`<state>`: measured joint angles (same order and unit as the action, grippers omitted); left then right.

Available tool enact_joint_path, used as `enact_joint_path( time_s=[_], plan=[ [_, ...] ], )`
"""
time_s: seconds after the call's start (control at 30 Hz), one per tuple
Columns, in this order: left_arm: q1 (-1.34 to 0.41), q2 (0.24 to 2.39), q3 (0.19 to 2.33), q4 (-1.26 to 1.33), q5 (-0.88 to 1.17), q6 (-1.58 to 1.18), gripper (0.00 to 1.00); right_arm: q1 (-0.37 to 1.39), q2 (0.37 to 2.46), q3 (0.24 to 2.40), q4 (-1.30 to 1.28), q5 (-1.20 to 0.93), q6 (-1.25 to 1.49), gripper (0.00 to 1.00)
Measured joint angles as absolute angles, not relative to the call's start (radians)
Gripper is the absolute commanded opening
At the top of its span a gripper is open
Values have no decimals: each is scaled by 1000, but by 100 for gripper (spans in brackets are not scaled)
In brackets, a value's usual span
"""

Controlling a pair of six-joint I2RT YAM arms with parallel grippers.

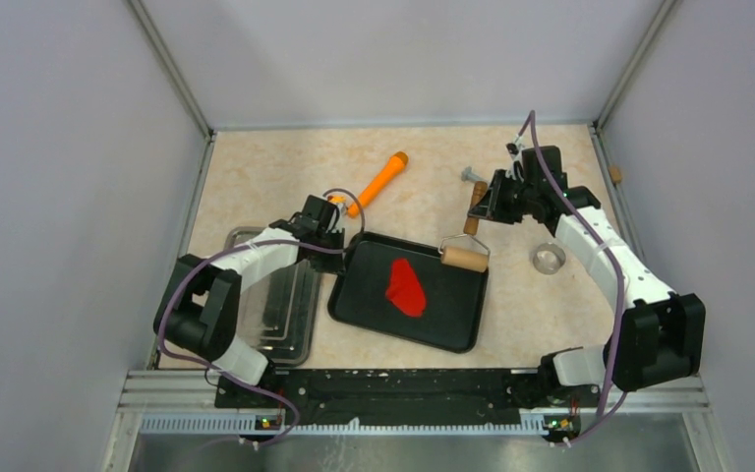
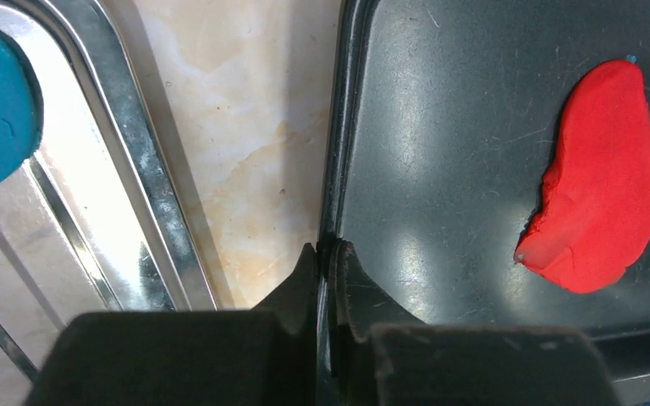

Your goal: Roll out the dumpling wrappers from the dough

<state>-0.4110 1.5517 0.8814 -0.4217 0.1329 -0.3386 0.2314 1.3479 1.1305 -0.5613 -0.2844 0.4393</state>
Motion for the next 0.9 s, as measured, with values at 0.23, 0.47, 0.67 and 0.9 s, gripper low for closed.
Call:
enact_joint_path(
  time_s=[0.23, 0.47, 0.67, 0.9],
  plan=[
    [-393, 1590, 881, -371, 152, -363, 17, 231, 1364, 1131, -562, -273, 448, 0],
    [-397, 1637, 911, -362, 167, -371, 0, 231, 1378, 1133, -565, -258, 448, 0],
    [-387, 1654, 927, -359, 157, -492, 0, 231, 1390, 1144, -577, -213, 456, 0],
    [-383, 1660, 960, -387, 190, -463, 51, 231, 1391, 1173, -579, -184, 473, 0]
  ],
)
